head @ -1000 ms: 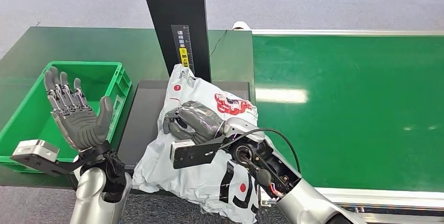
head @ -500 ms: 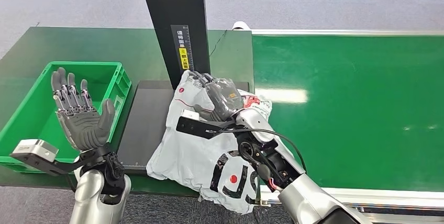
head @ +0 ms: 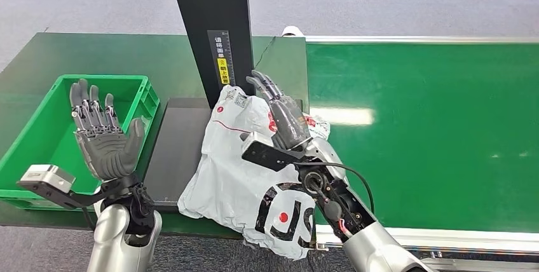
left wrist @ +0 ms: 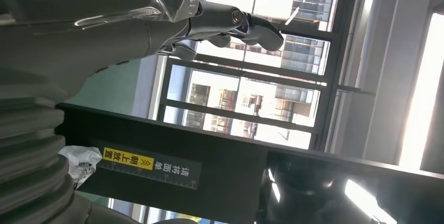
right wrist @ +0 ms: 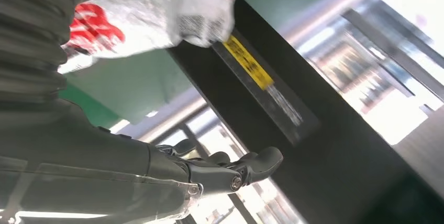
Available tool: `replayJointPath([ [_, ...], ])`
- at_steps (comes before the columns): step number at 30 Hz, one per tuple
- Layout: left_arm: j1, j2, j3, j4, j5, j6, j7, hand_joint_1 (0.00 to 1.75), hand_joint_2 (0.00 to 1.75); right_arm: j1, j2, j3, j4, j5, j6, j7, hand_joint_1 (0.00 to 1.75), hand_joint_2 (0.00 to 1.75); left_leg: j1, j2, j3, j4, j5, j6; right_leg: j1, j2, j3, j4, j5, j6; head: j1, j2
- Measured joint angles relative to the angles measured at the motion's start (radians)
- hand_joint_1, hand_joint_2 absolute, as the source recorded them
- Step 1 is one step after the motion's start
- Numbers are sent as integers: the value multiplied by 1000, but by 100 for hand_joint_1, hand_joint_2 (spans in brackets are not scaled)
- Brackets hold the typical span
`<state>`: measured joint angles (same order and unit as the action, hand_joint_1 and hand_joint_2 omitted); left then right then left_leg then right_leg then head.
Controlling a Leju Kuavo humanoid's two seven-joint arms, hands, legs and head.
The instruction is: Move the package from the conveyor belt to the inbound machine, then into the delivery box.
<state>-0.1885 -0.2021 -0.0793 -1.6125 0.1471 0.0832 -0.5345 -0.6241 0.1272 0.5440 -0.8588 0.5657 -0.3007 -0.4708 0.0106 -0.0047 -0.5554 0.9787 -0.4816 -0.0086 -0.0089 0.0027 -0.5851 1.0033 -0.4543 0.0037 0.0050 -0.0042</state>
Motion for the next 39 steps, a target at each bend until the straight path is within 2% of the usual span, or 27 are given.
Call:
replayJointPath([
  [2,-3,-1,-4,1,-6,-12,0,0,175,16,-4,-25,-39,-45,-27,-55,0,175,0,0,0,0,0,0,0,0,0,0,0,0,0,0],
  [4,-4,0,-10,2,-8,-51,4,0,175,32,-10,-49,-94,-81,-49,-77,0,175,0,0,0,0,0,0,0,0,0,0,0,0,0,0],
  [8,-5,2,-20,2,1,-126,18,0,175,57,-30,-80,-213,-105,-59,-52,0,175,0,1,0,0,0,0,0,1,0,0,0,0,0,0],
  [19,-6,3,-28,2,3,-154,29,0,175,87,-52,-98,-323,-106,-60,-47,0,175,0,1,0,0,0,0,0,1,0,0,0,0,0,0],
  [21,-6,6,-34,4,9,-218,57,0,175,90,-58,-102,-336,-97,-56,-30,0,175,0,1,0,0,0,0,0,1,0,0,0,0,0,0],
  [24,-12,14,-50,27,-2,-338,109,0,175,101,-79,-117,-372,-78,-2,38,0,175,0,0,0,0,0,0,0,0,0,0,0,0,0,0],
  [27,-22,23,-67,68,-39,-400,132,0,175,132,-102,-146,-418,-64,25,61,0,175,0,0,0,0,0,0,0,0,0,0,0,0,0,0],
  [32,-40,42,-118,136,-191,-431,207,0,175,190,-129,-185,-484,-16,-17,74,0,175,0,0,0,0,-1,0,0,0,0,0,0,0,0,0],
  [36,-83,78,-219,208,-504,-414,268,0,175,212,-141,-211,-529,-6,-34,84,0,175,0,1,0,0,0,0,0,1,0,0,0,0,0,0],
  [39,-101,93,-269,245,-561,-407,280,0,175,216,-148,-222,-548,-6,-34,89,0,175,0,3,0,0,0,0,0,2,0,0,1,0,0,0],
])
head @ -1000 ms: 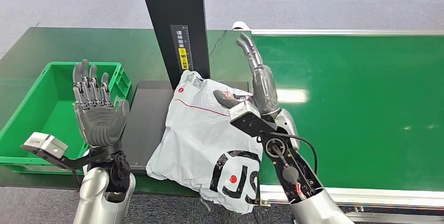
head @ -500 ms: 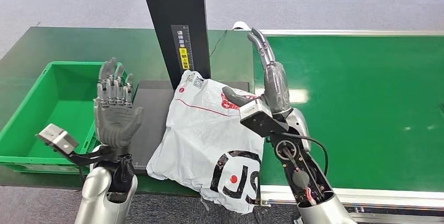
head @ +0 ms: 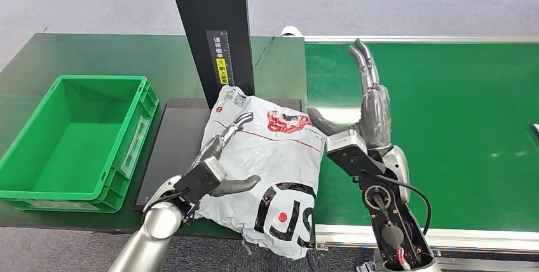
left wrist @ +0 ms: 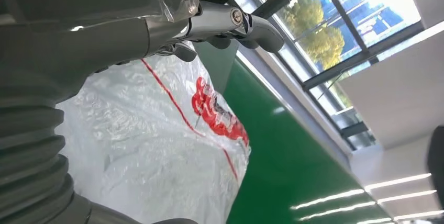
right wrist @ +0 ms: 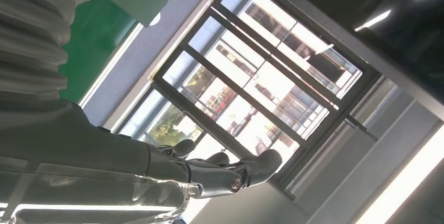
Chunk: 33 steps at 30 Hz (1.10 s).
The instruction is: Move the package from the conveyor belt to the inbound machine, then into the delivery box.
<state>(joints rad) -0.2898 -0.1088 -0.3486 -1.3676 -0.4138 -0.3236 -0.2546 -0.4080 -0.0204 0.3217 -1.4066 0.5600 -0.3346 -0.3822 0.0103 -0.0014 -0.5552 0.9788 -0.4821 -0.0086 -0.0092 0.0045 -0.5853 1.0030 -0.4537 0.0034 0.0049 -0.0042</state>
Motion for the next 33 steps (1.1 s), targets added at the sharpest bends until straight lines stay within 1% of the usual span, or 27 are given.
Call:
replayJointPath([
  [7,-21,21,-39,39,-9,0,4,0,175,2,-7,-10,-12,0,0,3,0,175,0,0,0,0,0,0,0,0,0,0,0,0,0,0],
  [12,-28,36,-53,57,-61,0,32,0,175,2,-12,-11,-12,0,-1,3,0,175,0,0,0,0,0,0,0,0,0,0,0,0,0,0],
  [15,-30,44,-62,70,-116,7,55,0,175,4,-16,-11,-13,0,-7,3,0,175,0,0,0,0,0,0,0,0,0,0,0,0,0,0],
  [19,-40,51,-86,94,-269,74,101,0,175,20,-25,-18,-29,2,-25,4,0,175,0,0,0,0,0,0,0,0,0,0,0,0,0,0],
  [22,-41,54,-100,112,-333,90,132,0,175,41,-29,-23,-45,6,-30,4,0,175,0,0,0,0,0,0,0,0,0,0,0,0,0,0],
  [33,-42,56,-115,148,-352,94,139,0,175,61,-32,-34,-63,9,-35,4,0,175,0,0,0,0,0,0,0,0,0,0,0,0,0,0],
])
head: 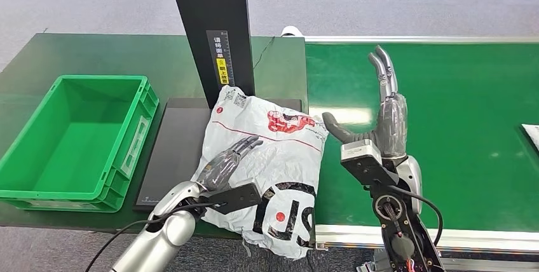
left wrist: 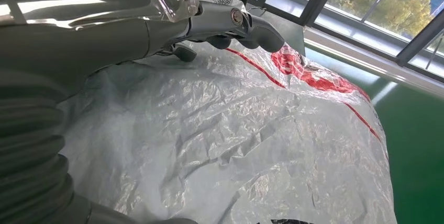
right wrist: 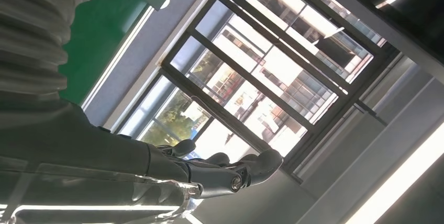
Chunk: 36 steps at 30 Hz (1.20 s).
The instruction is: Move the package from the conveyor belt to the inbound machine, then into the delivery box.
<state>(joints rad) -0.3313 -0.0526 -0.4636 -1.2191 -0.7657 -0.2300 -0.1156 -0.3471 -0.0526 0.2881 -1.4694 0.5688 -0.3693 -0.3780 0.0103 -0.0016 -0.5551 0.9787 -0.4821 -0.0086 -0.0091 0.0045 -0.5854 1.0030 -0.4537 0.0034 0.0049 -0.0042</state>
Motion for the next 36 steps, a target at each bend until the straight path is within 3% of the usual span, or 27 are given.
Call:
replayJointPath([
  [6,-2,-6,-8,33,-71,-31,56,0,175,-1,0,0,-2,0,0,0,0,175,0,0,0,0,0,0,0,0,0,0,0,0,0,0],
  [18,-15,-28,-13,89,-88,-39,48,12,175,-2,-5,1,-35,0,-3,-23,0,175,0,0,0,0,0,0,0,0,0,0,0,0,0,0],
  [22,-17,-31,-13,94,-88,-39,47,173,175,-2,-6,1,-45,1,-4,-24,0,175,0,0,0,0,0,0,0,0,0,0,0,0,0,0],
  [36,-20,-37,-16,109,-113,-51,30,175,175,13,-15,3,-50,21,-20,-20,0,175,0,0,0,0,0,0,0,0,1,0,0,0,0,0],
])
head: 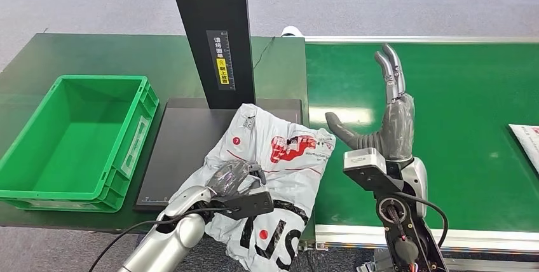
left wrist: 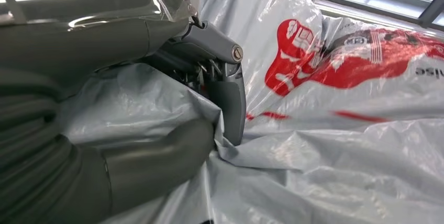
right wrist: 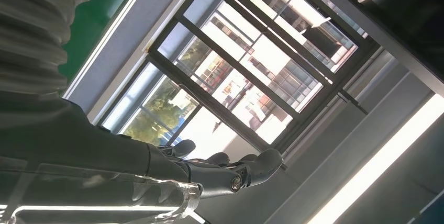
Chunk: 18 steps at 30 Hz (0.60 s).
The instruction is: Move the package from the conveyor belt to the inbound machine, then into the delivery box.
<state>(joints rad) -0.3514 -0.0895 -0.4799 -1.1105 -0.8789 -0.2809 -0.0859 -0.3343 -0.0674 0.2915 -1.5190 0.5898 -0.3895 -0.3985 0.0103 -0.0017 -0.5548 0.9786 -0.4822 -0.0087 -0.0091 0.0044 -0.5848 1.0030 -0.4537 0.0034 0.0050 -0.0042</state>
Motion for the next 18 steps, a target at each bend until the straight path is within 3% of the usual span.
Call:
replayJointPath([
  [18,23,3,23,-35,18,155,-30,175,175,34,-19,0,-25,21,18,11,0,175,0,0,0,0,0,0,0,0,0,0,0,0,0,0],
])
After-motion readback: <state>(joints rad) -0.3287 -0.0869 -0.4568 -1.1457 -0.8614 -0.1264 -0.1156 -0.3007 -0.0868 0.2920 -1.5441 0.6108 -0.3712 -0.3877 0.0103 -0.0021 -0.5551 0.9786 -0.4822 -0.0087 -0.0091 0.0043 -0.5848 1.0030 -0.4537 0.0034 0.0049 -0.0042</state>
